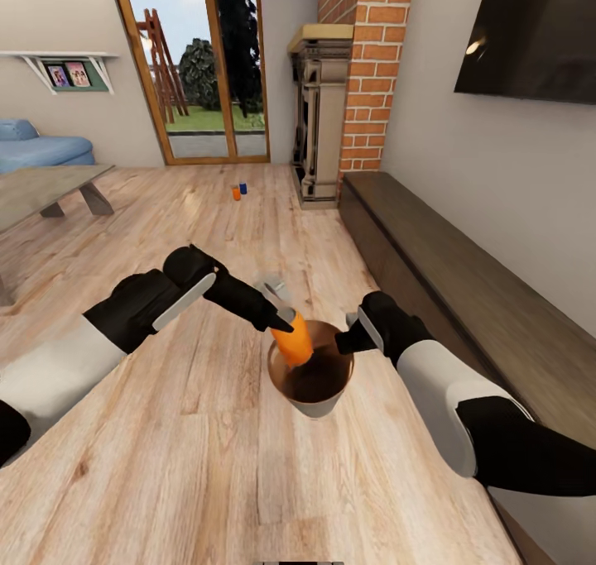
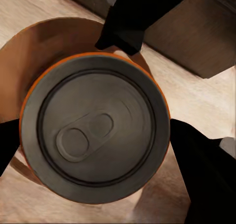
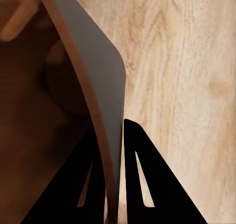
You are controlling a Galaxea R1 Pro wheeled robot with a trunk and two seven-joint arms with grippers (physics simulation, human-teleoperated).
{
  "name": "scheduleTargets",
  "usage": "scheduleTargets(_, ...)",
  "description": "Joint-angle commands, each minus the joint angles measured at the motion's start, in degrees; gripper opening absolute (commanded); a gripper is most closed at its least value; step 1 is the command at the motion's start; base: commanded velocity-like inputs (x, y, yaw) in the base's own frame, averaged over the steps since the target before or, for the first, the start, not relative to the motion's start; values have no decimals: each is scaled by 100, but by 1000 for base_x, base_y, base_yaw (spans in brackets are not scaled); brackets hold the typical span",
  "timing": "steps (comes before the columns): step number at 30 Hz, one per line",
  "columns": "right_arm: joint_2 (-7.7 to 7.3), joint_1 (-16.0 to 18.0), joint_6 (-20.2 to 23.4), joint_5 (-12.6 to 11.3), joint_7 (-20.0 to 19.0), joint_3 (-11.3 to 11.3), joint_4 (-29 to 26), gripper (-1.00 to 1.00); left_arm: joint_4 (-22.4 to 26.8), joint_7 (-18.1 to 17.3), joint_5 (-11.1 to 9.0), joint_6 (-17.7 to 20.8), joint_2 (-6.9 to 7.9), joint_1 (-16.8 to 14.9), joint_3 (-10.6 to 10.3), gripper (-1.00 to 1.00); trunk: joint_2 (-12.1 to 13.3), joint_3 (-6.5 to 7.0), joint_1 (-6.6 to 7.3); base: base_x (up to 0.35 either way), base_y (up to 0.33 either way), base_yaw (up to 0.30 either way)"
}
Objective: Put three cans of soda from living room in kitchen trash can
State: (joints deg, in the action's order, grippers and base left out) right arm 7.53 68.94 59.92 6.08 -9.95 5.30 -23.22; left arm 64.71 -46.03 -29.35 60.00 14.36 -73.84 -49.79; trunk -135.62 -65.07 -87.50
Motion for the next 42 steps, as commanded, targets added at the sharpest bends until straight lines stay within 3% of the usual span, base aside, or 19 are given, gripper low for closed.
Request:
scheduleTargets(1, 45, 73, 8, -132, -45, -20, 26, -100, -15, 7, 15, 0, -58, 53, -22, -100, 0, 0, 0, 0, 0, 0)
scheduleTargets(4, 107, 202, 8, -134, -44, -30, 62, -100, -41, 22, 116, 0, -170, 154, -37, -100, 0, 0, 0, 0, 0, 0)
scheduleTargets(8, 208, 389, 8, -236, -46, -94, 217, -100, -70, 27, 610, -104, -435, 479, -42, -100, 0, 0, 0, 0, 0, 0)
scheduleTargets(13, 241, 514, 8, -360, -43, -202, 292, -100, -520, 52, 877, -367, -755, 595, -62, -100, 0, 0, 0, 0, 0, 0)
scheduleTargets(15, 241, 536, 8, -371, -42, -221, 318, -100, -726, 56, 1212, -433, -841, 642, -139, -100, 0, 0, 0, 0, 0, 0)
scheduleTargets(16, 244, 545, 8, -377, -42, -249, 330, -100, -893, 63, 1596, -639, -901, 796, -184, -100, 0, 0, 0, 0, 0, 0)
scheduleTargets(18, 243, 548, 8, -378, -42, -257, 336, -100, -959, 94, 1725, -724, -917, 841, -195, -100, 0, 0, 0, 0, 0, 0)
scheduleTargets(27, 246, 550, 8, -379, -43, -269, 344, -100, -1196, 559, 1855, -816, -939, 886, -205, -100, 0, 0, 0, 0, 0, 0)
scheduleTargets(34, 247, 550, 8, -379, -42, -283, 345, -100, -1222, 703, 1862, -816, -1008, 888, -206, -100, 0, 0, 0, 0, 0, 0)
scheduleTargets(35, 247, 550, 8, -379, -42, -283, 345, -100, -1223, 708, 1862, -817, -1010, 888, -206, 100, 0, 0, 0, 0, 0, 0)
scheduleTargets(42, 245, 550, 8, -379, -42, -284, 345, -100, -1249, 722, 1862, -822, -1014, 888, -206, 100, 0, 0, 0, 0, 0, 0)
